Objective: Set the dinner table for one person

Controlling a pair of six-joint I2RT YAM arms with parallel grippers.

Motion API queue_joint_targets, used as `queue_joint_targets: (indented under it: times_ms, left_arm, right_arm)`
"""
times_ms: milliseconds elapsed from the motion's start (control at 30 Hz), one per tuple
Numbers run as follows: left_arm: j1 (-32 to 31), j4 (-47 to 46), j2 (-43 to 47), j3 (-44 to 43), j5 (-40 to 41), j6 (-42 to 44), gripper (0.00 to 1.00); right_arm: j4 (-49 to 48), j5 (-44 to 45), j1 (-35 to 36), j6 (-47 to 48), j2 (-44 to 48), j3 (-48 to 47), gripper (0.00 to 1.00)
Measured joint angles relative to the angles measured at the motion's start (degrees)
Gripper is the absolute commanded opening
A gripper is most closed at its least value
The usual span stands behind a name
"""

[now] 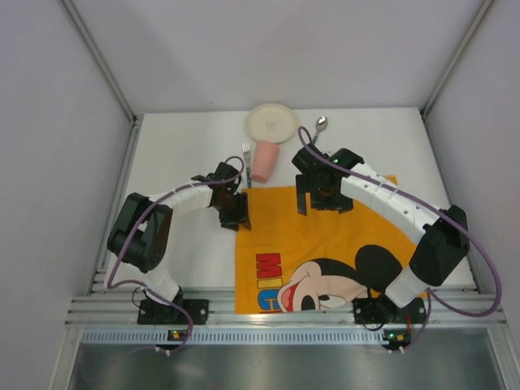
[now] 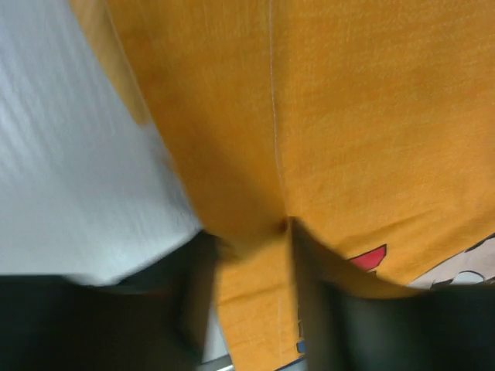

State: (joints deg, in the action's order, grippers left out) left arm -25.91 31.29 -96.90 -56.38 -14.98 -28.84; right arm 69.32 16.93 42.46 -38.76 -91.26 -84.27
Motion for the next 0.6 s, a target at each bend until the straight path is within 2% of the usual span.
queue_joint_targets:
  times_ms: [67,100,267,367,467,600]
  left_arm:
    - [0.02,-1.6,-3.15,-2.05,-0.7,-0.07,0.06]
    - [0.07,-1.81,-4.68,-3.17,-1.73,-0.2,0.0]
    - [0.9,-2.86,-6.84,-5.22,-3.43,-1.53,0.0]
    - [4.11,-3.32,-5.88,-4.2,-3.1,-2.45,0.0]
    - [11.39,-2.84,-4.22,-2.86,-1.31,-2.62,0.0]
    - [19.15,-1.88,-3.72,-3.41,2.29,-2.29,0.0]
  right_arm:
    - [-0.9,-0.52,-1.55,0.92,0.59,2.19,1.0]
    - [-1.42,-0.79,-2.45,1.44,0.9,3.08,1.0]
    - [-4.94,-2.58,-7.76,5.35,1.2,4.39,1.0]
    - [-7.41,-6.23,-11.15,9.2,0.33,2.6,1.0]
    - [-9.4,-11.45,-13.44,13.46,-4.76,-5.18,1.0]
    - [-12.85,-20.37,-15.02,18.49,-18.21,-24.35,1.0]
